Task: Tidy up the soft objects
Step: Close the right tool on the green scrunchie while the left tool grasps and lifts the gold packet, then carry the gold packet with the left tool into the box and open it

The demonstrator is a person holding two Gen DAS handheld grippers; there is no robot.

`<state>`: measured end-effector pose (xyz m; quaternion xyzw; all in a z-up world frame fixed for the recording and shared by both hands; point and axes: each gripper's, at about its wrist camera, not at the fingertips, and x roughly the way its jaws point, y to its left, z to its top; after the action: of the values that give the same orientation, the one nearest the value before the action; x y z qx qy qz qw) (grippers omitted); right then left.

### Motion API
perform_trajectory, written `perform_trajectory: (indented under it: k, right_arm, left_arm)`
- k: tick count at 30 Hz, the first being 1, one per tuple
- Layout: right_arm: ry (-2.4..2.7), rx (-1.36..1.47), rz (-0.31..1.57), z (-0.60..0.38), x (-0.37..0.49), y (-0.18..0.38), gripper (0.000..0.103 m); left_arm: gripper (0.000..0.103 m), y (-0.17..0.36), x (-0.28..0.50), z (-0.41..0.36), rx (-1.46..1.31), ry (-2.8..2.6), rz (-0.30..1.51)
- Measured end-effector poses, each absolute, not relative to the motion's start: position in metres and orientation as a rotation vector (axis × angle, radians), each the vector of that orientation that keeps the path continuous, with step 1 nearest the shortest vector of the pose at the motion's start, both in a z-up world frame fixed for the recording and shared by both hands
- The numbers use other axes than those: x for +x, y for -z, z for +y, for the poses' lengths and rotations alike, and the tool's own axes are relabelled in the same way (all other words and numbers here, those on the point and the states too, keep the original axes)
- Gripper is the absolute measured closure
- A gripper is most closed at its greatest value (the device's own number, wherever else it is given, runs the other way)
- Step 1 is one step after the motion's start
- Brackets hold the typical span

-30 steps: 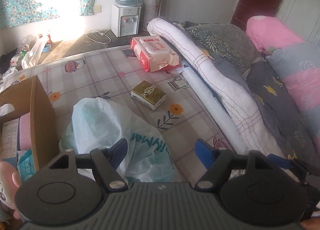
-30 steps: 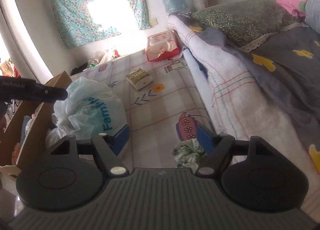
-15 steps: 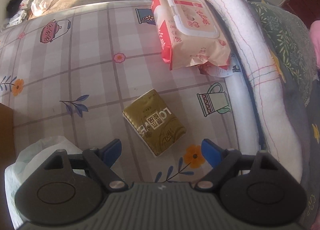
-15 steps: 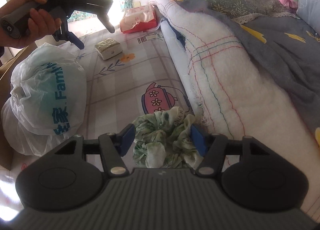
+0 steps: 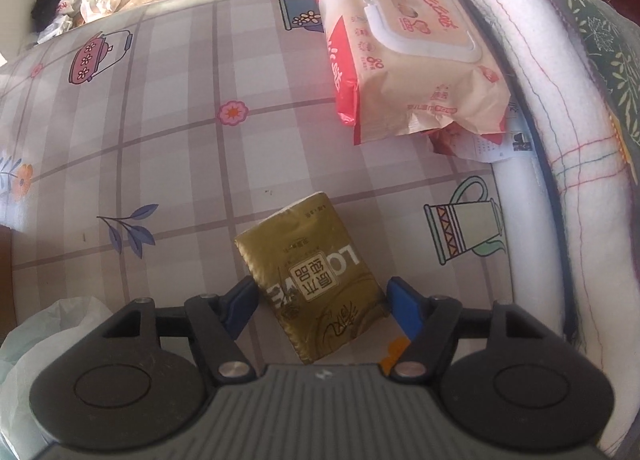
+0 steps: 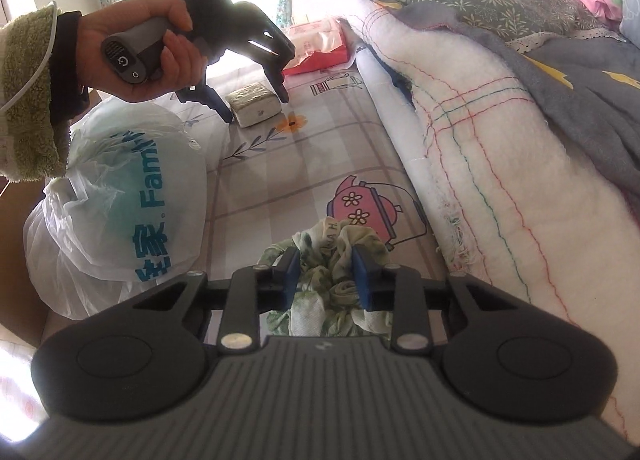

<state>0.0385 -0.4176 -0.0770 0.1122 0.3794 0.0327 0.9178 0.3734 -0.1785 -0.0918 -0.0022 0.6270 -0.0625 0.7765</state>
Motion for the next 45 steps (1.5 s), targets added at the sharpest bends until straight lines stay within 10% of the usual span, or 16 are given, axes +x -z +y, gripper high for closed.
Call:
perform_trajectory:
  k: [8, 24, 45]
  right_arm:
    - [-0.075, 0.352, 0.758, -0.434, 0.030, 0.074, 0.098]
    - [-0.126, 0.418, 0.710, -0.426, 0.011, 0.053, 0.100]
    - [-0.410, 0.307, 0.544, -0.319, 0.023, -0.059, 0.101]
  left_arm:
    - [0.035, 0.057, 0.351, -0.168, -0.057, 0.198, 1.305]
    - [0.034, -0.113, 0.181, 0.068, -0.236, 0.183, 0.916]
    - [0.034, -0.014, 0.066, 0.226, -0.253, 0.073, 1.130]
